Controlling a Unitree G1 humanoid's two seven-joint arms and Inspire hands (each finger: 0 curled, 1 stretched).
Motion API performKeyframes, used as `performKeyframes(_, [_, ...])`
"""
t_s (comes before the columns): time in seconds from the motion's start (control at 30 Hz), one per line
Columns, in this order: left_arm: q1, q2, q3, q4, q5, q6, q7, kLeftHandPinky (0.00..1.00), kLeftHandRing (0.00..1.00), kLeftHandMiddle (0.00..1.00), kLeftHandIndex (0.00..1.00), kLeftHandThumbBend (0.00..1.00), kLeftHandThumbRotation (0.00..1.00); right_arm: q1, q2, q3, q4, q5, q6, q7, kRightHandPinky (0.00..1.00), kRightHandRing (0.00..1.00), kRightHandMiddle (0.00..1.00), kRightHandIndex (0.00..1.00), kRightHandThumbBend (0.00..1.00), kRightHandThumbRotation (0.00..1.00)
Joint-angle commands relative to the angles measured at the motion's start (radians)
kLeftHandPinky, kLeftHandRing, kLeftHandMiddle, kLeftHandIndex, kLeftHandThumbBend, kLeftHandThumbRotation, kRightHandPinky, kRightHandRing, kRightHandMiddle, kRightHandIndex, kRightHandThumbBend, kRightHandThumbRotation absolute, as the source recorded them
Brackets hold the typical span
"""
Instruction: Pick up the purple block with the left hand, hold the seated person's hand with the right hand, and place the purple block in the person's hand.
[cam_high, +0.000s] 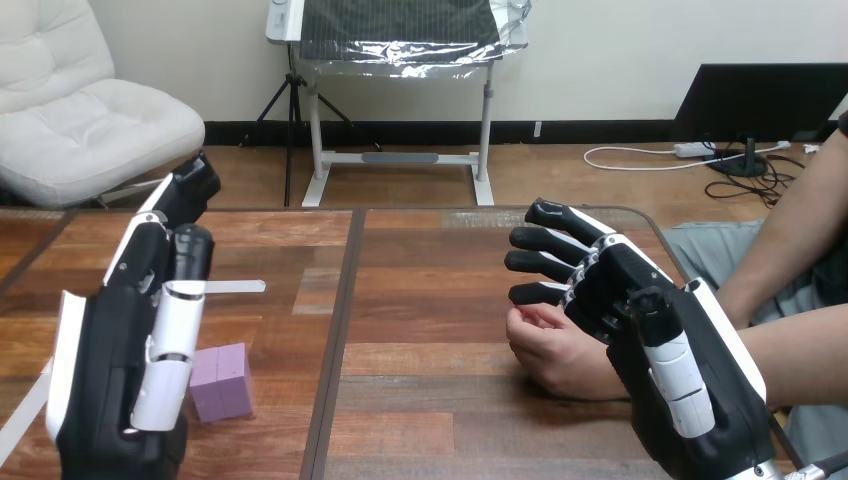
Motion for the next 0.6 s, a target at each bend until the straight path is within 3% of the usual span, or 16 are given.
performKeyframes(0.0, [-0.053,-0.009,0.014,0.026,0.043,-0.019,0.009,0.98,0.92,0.87,0.86,0.44,0.85,-0.048,0.002,-0.014,-0.046,-0.003,-0.006,-0.010,0.71,0.79,0.82,0.85,0.75,0.87])
performKeyframes(0.37, [-0.093,0.032,0.043,0.103,0.179,-0.042,0.031,0.75,0.85,0.83,0.83,0.46,0.86,-0.053,0.002,-0.012,-0.042,0.003,-0.002,-0.007,0.70,0.79,0.82,0.85,0.74,0.87])
performKeyframes(0.57, [-0.113,0.043,0.054,0.141,0.215,-0.039,0.028,0.68,0.83,0.82,0.81,0.37,0.79,-0.056,0.001,-0.011,-0.038,-0.004,-0.004,-0.007,0.71,0.80,0.82,0.85,0.74,0.87])
